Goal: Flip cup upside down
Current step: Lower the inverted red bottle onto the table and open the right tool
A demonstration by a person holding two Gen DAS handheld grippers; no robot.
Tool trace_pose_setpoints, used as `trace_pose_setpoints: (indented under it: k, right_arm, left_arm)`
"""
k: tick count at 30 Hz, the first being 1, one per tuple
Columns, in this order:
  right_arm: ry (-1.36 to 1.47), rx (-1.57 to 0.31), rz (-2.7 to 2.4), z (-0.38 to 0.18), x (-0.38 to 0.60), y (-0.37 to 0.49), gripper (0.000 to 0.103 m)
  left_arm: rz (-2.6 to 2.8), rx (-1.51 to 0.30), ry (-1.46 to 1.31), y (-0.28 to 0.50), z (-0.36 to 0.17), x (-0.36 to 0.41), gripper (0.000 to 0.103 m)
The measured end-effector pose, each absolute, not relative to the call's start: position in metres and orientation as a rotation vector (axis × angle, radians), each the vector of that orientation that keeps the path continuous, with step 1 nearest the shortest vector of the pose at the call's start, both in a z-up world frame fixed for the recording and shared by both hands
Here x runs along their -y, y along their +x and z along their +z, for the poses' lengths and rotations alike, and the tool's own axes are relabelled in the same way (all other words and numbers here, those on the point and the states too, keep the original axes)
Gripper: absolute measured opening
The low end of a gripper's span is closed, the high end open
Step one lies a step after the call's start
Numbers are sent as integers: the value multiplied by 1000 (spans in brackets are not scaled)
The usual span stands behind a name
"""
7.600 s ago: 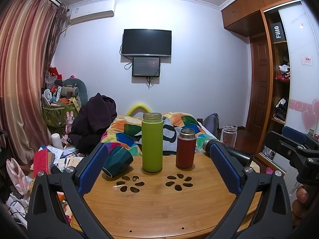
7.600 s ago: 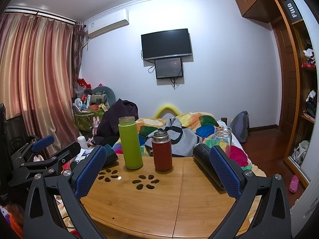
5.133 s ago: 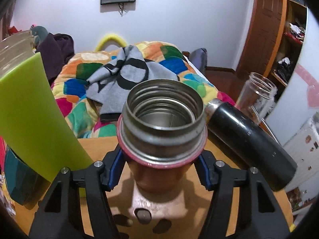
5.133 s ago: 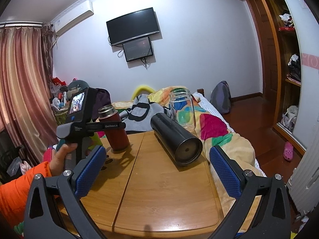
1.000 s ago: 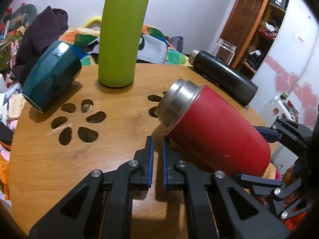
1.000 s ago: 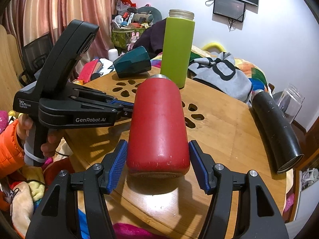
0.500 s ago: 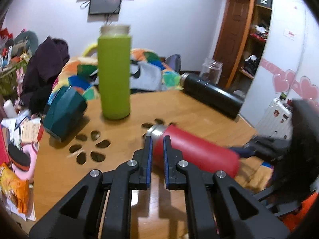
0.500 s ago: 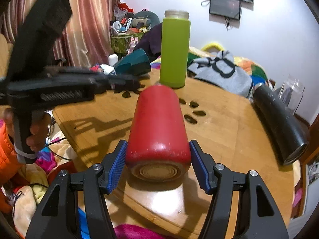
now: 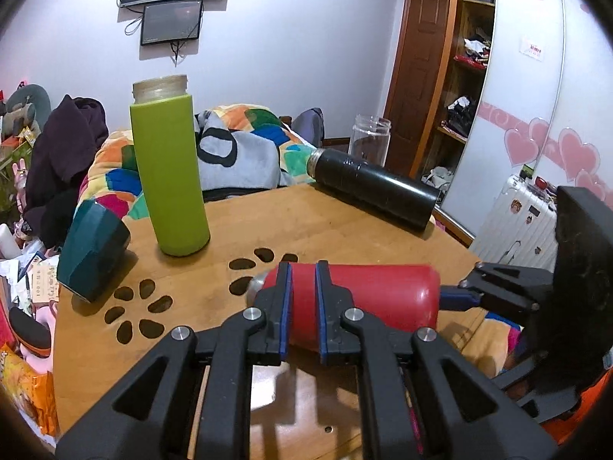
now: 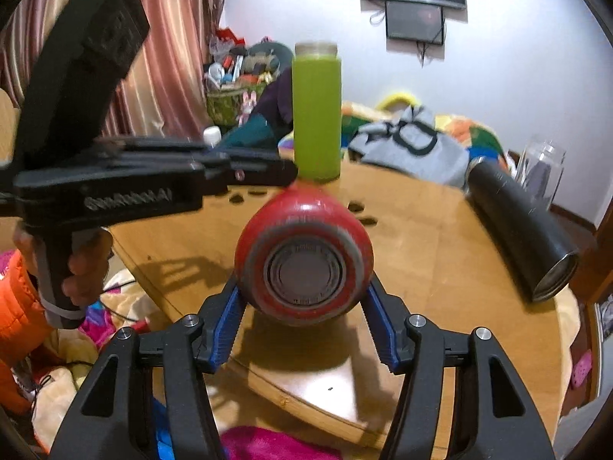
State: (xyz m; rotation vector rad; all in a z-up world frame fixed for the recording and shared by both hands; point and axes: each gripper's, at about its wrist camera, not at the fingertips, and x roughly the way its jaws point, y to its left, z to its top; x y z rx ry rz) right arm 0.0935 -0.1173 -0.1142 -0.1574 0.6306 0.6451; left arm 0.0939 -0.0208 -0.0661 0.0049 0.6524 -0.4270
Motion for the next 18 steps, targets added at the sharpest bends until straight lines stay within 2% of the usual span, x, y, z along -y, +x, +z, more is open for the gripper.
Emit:
trace_pose_setpoints:
  k: [18]
  right_arm:
    - [-95,-531,622,-82,114,115,55]
  left_arm:
    - [-401,-641,-13,110,-61,15,9]
